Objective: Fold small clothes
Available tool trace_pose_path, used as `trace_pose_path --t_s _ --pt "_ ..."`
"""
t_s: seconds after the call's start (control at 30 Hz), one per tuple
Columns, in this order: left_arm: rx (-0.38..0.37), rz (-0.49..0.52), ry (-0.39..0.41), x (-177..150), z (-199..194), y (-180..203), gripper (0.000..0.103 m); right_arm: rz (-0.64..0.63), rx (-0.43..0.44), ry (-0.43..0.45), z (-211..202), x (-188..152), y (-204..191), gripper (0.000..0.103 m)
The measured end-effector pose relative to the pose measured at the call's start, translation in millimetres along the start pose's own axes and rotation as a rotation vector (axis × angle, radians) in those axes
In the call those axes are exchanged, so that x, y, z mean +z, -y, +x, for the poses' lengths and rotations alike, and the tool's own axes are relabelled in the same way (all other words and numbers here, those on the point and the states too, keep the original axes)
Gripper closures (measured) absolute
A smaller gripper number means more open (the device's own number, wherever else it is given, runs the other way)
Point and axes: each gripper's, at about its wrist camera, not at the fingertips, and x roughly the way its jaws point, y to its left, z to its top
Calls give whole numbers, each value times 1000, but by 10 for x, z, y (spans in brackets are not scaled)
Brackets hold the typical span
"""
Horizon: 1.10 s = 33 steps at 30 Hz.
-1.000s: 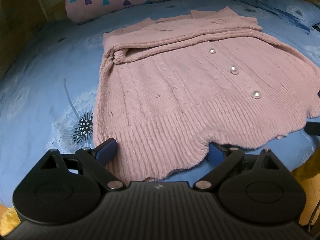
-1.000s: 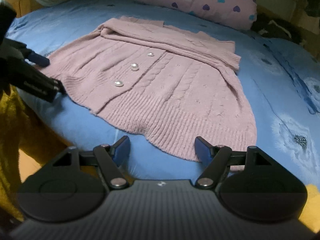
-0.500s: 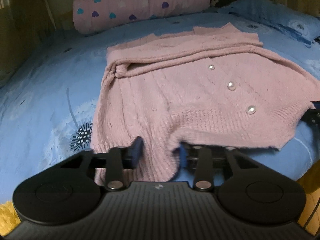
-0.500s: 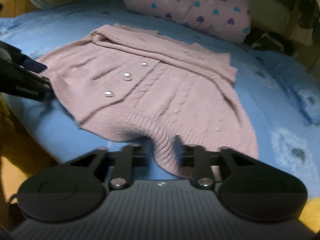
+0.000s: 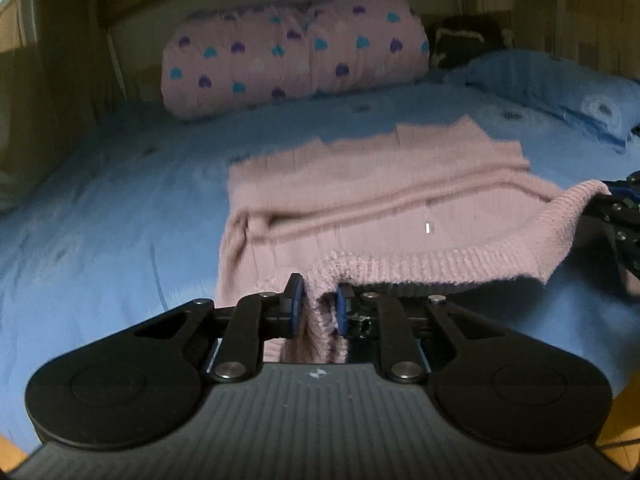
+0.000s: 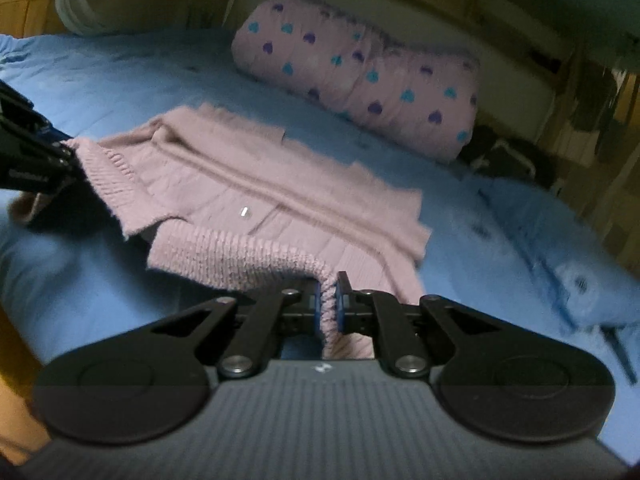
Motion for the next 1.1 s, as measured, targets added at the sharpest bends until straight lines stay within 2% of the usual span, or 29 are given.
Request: trace_pose_path --t_s 0.13,0.17,0.2,0.37,0.53,0.7,0.83,0.93,1.1 --pt "56 65 57 254 53 33 83 -18 -32 39 88 194 84 93" --pt "62 66 67 316 76 23 85 -16 -37 48 124 259 120 94" --pt "68 63 81 399 104 5 92 -17 -42 57 157 313 150 94" --pt "119 48 145 750 267 -92 92 -45 -73 111 310 596 250 94" --pt "134 8 140 984 541 -210 93 -90 -105 173 525 891 292 94" --pt "149 -8 146 1204 769 -342 93 -93 -114 199 719 1060 321 94" --pt "178 19 183 1509 972 -368 93 -96 -132 210 907 1174 360 94" --pt "186 26 196 1754 1187 -373 93 -86 -158 223 1067 1282 409 94" --pt "170 20 156 2000 1796 -336 93 -62 -186 200 1477 1385 490 94"
